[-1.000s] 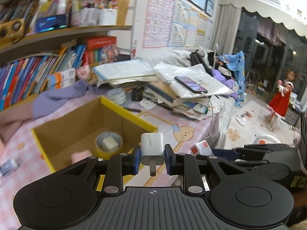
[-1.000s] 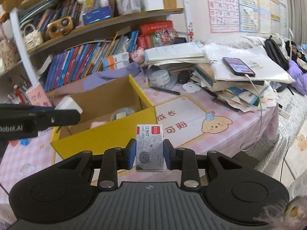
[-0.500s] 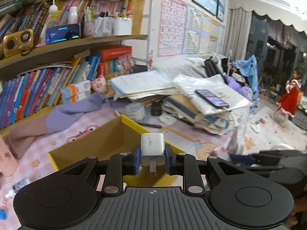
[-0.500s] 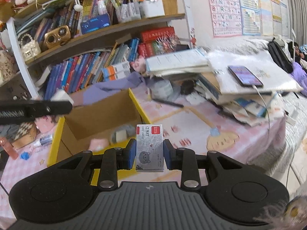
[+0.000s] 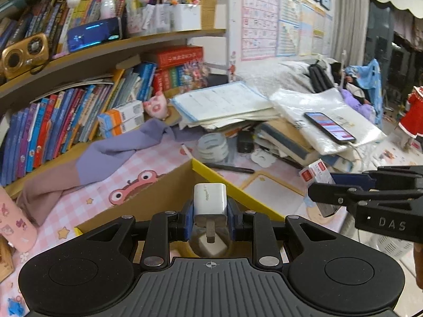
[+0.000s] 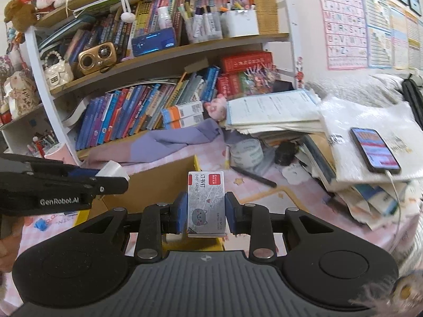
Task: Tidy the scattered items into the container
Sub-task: 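Lower the plug and card package with both tools into the yellow box, then open the left tool to drop the plug while the right tool releases the card package, then withdraw both open tools from the box and move back from it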
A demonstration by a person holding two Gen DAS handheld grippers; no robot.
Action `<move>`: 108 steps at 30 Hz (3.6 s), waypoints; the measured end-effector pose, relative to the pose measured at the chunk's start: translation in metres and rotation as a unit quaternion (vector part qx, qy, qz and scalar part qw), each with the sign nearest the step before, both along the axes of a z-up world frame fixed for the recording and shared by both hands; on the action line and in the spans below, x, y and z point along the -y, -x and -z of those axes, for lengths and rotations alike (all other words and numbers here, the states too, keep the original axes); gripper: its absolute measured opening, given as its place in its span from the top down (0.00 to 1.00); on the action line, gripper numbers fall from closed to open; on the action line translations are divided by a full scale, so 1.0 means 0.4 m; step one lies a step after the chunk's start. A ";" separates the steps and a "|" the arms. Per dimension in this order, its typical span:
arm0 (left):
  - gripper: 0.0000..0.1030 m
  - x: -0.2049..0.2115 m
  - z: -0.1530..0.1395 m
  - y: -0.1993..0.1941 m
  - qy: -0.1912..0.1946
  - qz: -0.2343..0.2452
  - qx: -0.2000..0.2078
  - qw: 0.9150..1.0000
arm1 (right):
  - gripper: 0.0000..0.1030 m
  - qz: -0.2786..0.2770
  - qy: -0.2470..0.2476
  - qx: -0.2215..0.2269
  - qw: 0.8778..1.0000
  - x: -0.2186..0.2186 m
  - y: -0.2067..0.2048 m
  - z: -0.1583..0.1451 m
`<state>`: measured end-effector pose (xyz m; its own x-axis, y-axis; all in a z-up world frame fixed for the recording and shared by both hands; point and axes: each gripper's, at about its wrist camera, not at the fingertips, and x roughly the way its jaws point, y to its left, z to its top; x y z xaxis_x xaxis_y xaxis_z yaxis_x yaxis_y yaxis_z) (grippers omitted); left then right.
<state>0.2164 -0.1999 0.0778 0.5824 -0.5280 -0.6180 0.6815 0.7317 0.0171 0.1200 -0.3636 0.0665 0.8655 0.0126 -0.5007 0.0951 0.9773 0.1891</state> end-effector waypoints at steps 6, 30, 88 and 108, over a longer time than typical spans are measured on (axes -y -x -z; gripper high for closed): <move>0.77 -0.009 0.024 -0.058 -0.006 -0.042 -0.006 0.999 | 0.73 -0.060 0.018 -0.008 0.998 -0.011 -0.086 -0.001; 0.77 -0.034 0.189 -0.183 -0.088 -0.102 -0.084 0.987 | 0.73 -0.203 0.084 -0.150 0.964 -0.105 -0.350 0.177; 0.09 -0.076 0.146 -0.052 -0.075 -0.158 0.003 0.985 | 0.45 -0.187 0.118 -0.100 0.970 -0.116 -0.290 0.120; 0.07 -0.201 0.076 0.090 -0.010 -0.171 0.042 0.984 | 0.44 -0.140 0.102 -0.052 0.983 -0.181 -0.145 0.063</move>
